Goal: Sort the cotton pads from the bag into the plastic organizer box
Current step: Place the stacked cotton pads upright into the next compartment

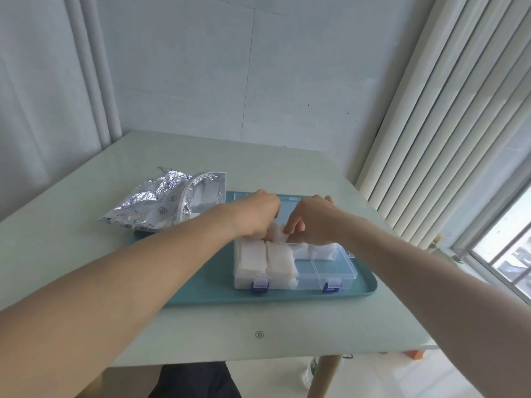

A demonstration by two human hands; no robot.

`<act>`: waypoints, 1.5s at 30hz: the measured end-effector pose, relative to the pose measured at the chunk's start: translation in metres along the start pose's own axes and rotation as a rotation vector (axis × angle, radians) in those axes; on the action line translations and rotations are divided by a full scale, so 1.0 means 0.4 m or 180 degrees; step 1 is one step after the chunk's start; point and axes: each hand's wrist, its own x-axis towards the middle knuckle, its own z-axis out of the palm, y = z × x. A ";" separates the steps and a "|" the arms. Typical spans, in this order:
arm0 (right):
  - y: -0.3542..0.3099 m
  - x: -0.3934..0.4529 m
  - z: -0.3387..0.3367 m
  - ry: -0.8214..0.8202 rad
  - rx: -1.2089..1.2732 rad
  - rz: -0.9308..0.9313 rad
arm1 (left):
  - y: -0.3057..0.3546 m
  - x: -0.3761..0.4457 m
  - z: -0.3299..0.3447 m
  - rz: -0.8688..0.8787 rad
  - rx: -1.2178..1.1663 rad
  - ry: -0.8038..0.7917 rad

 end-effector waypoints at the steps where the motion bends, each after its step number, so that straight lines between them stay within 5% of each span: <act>1: 0.006 -0.005 -0.008 -0.0017 0.0055 0.0066 | -0.004 -0.002 -0.002 -0.0012 -0.0045 0.0015; 13: 0.022 0.020 -0.027 -0.0439 -0.0144 -0.0002 | 0.000 -0.004 0.012 0.0438 0.0151 0.0505; 22: 0.034 0.063 -0.024 -0.0686 0.0060 0.0024 | 0.000 0.030 0.004 0.0269 0.0085 -0.0317; 30: 0.039 0.032 -0.074 -0.0481 0.0498 0.0219 | -0.054 0.016 -0.036 0.0252 -0.0538 -0.0087; 35: 0.058 0.041 -0.148 0.0135 0.0995 0.0282 | -0.129 -0.012 -0.062 -0.0047 -0.1676 0.1253; 39: 0.006 0.092 -0.172 0.0240 0.1469 0.0179 | -0.234 -0.051 -0.060 -0.0611 -0.1208 0.2525; 43: -0.106 0.183 -0.156 0.0223 0.1758 0.0009 | -0.341 -0.072 -0.021 -0.1703 -0.0553 0.1307; 45: -0.172 0.232 -0.139 0.0152 0.1828 -0.0086 | -0.395 -0.079 0.007 -0.1930 -0.0752 0.1159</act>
